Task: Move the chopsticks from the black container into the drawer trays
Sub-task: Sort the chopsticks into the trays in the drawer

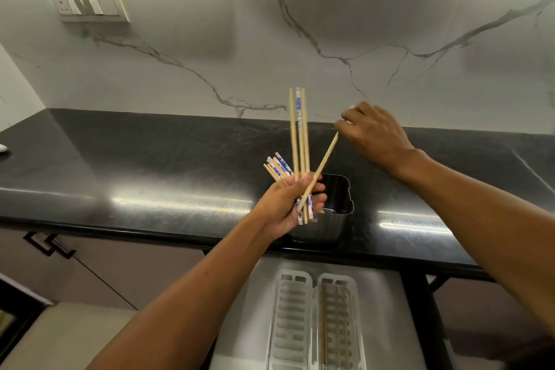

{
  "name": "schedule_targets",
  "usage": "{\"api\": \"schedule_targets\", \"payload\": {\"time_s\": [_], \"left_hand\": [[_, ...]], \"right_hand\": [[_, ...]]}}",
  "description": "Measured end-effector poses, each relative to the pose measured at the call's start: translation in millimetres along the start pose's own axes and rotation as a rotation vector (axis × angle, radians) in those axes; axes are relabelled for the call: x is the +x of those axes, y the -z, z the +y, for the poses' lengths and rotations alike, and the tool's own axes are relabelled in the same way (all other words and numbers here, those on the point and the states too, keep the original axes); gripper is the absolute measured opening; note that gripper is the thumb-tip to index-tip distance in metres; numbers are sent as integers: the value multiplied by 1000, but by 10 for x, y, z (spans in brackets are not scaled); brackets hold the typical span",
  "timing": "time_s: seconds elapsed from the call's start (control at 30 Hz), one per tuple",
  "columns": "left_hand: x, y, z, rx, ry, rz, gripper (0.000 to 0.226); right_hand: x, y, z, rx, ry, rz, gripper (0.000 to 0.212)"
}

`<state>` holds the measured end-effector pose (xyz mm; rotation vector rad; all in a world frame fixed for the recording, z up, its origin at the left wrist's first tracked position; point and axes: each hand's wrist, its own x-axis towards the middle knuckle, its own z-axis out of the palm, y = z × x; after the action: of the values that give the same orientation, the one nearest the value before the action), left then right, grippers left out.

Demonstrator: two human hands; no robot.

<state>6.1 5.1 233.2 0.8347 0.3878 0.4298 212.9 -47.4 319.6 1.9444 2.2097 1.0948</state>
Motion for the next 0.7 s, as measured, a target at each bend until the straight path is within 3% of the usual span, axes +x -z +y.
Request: {"api": "schedule_targets", "payload": {"time_s": [0.1, 0.2, 0.33, 0.43, 0.7], "left_hand": [[33, 92, 26, -40, -71, 159, 21], [63, 122, 46, -54, -102, 213, 21], [109, 42, 25, -42, -123, 227, 20], [113, -26, -18, 18, -133, 191, 26], [48, -15, -62, 150, -123, 201, 20]], "right_hand": [[-103, -27, 22, 181, -216, -36, 17], [-106, 14, -99, 699, -531, -126, 14], [2, 129, -392, 1188, -633, -345, 19], [52, 168, -589, 1297, -630, -425, 14], [64, 128, -683, 1313, -700, -427, 7]]}}
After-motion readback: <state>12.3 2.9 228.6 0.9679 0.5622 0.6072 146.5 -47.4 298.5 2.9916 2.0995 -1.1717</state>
